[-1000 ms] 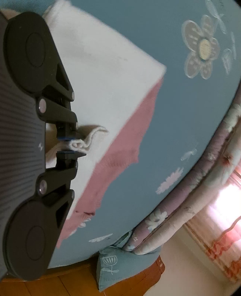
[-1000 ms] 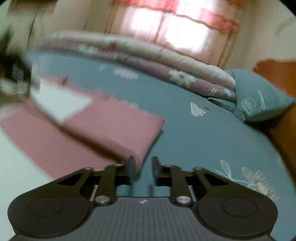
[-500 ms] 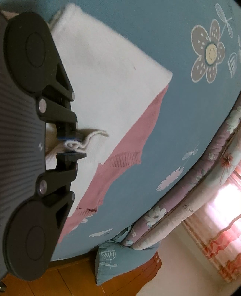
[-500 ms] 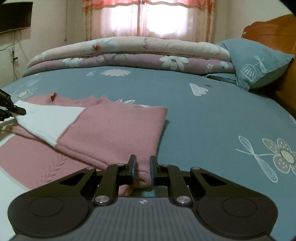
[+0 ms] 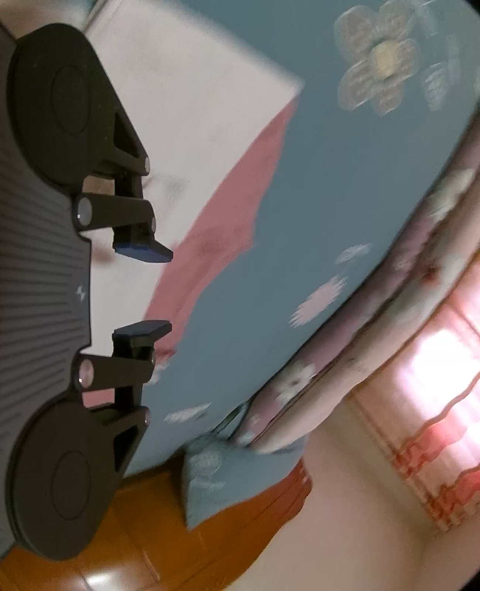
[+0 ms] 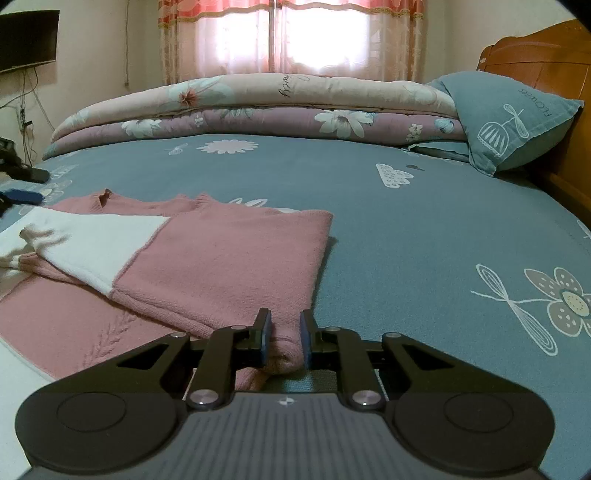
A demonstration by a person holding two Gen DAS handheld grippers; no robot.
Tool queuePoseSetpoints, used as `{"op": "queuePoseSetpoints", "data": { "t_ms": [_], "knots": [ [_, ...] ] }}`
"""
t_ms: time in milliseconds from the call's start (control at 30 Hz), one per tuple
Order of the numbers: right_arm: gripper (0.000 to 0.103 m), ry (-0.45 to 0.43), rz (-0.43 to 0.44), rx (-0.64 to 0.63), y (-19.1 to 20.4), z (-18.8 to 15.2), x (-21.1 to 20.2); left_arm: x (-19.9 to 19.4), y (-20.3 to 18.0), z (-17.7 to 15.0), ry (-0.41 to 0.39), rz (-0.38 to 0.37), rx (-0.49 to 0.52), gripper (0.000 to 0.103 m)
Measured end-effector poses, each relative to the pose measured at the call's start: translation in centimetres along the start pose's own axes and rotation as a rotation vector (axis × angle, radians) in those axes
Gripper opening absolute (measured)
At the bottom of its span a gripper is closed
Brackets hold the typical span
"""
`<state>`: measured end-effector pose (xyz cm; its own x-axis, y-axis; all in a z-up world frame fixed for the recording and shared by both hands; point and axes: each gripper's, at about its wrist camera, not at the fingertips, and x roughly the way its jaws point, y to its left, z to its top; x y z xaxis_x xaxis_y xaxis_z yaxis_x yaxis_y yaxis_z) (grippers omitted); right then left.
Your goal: Fold clothes
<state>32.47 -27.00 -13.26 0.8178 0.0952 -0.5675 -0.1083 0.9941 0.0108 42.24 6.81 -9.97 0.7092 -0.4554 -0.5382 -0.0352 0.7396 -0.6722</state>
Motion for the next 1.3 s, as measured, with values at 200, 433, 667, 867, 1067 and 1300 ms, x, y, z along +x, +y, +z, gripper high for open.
{"op": "queuePoseSetpoints", "data": {
  "t_ms": [200,433,667,867,1067,1300],
  "knots": [
    [0.028,0.006,0.011,0.030,-0.6,0.0,0.1,0.5,3.1,-1.8,-0.010,0.045,-0.020,0.034],
    [0.030,0.007,-0.002,0.027,-0.4,-0.1,0.1,-2.1,4.2,-1.0,-0.034,0.053,-0.054,0.036],
    [0.027,-0.096,0.022,0.071,-0.3,0.2,-1.3,1.1,-0.7,-0.2,-0.014,-0.022,0.027,0.054],
    [0.020,-0.027,0.030,0.033,0.2,-0.2,-0.1,4.6,-0.9,-1.1,0.030,0.018,0.042,0.054],
    [0.020,-0.021,0.049,0.083,-0.5,0.0,-0.7,4.1,-1.8,-1.1,0.035,0.062,0.045,0.050],
    [0.020,-0.008,0.089,0.112,-1.7,0.1,-2.0,6.5,-11.0,-2.7,0.163,-0.110,0.157,0.060]
  ]
}}
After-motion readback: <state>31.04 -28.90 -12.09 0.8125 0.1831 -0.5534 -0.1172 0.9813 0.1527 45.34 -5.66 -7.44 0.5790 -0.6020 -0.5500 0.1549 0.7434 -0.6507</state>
